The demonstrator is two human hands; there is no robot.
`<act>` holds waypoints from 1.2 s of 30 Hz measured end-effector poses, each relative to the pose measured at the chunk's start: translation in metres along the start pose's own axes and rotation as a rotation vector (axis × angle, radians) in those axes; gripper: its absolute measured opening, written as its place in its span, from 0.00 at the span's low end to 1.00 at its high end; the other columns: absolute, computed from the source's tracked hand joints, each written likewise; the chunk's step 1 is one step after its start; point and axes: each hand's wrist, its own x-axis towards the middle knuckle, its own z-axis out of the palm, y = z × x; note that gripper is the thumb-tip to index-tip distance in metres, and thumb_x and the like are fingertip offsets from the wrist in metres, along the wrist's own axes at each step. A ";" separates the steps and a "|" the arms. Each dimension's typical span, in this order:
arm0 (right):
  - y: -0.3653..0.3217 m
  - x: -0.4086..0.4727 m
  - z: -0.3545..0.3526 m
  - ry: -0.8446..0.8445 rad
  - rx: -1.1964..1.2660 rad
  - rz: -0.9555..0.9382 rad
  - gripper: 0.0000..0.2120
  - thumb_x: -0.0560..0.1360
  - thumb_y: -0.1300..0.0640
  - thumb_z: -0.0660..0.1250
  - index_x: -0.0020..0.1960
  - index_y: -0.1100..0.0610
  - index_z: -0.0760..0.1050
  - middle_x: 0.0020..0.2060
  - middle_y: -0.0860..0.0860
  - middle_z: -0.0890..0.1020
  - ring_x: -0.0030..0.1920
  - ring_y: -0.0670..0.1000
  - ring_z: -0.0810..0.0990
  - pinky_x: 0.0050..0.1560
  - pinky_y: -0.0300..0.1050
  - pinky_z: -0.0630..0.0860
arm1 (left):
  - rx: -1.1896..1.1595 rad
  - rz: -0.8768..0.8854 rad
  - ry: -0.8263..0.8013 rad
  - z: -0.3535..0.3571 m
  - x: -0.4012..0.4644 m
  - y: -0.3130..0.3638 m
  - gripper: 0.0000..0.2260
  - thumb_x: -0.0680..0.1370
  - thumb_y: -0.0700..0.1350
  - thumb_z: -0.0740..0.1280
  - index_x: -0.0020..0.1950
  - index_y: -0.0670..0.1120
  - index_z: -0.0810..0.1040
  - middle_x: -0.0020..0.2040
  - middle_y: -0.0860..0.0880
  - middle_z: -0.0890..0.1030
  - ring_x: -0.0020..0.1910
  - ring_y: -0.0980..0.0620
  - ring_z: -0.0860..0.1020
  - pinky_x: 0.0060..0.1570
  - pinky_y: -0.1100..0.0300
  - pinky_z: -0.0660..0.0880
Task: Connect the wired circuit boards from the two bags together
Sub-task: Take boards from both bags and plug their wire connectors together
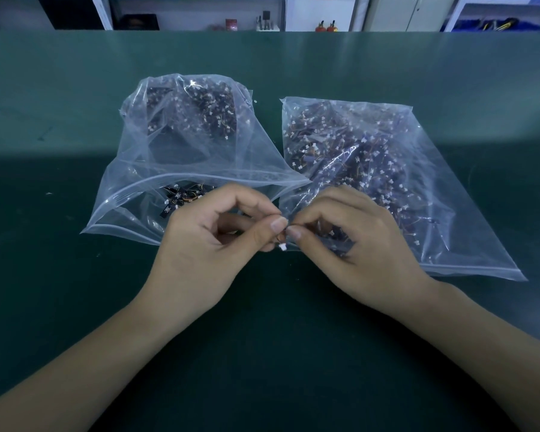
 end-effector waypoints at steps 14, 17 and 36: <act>0.003 0.001 0.000 0.007 0.019 0.041 0.07 0.84 0.54 0.69 0.53 0.57 0.84 0.46 0.35 0.77 0.46 0.38 0.75 0.54 0.33 0.68 | 0.514 0.193 0.020 -0.004 0.001 0.000 0.06 0.83 0.48 0.73 0.47 0.51 0.84 0.42 0.57 0.83 0.44 0.51 0.83 0.37 0.56 0.76; 0.004 0.001 0.001 0.005 0.029 0.040 0.06 0.83 0.56 0.71 0.50 0.57 0.84 0.43 0.39 0.78 0.44 0.42 0.76 0.52 0.35 0.68 | 0.551 0.209 0.004 -0.004 0.001 0.001 0.07 0.83 0.48 0.71 0.46 0.50 0.84 0.42 0.56 0.82 0.42 0.50 0.82 0.36 0.54 0.76; 0.003 0.000 0.000 -0.020 0.078 0.062 0.06 0.83 0.56 0.71 0.49 0.57 0.83 0.42 0.38 0.79 0.45 0.44 0.77 0.51 0.34 0.69 | 0.558 0.223 -0.028 -0.007 0.001 -0.001 0.07 0.83 0.49 0.72 0.46 0.49 0.84 0.42 0.54 0.81 0.41 0.48 0.82 0.36 0.49 0.78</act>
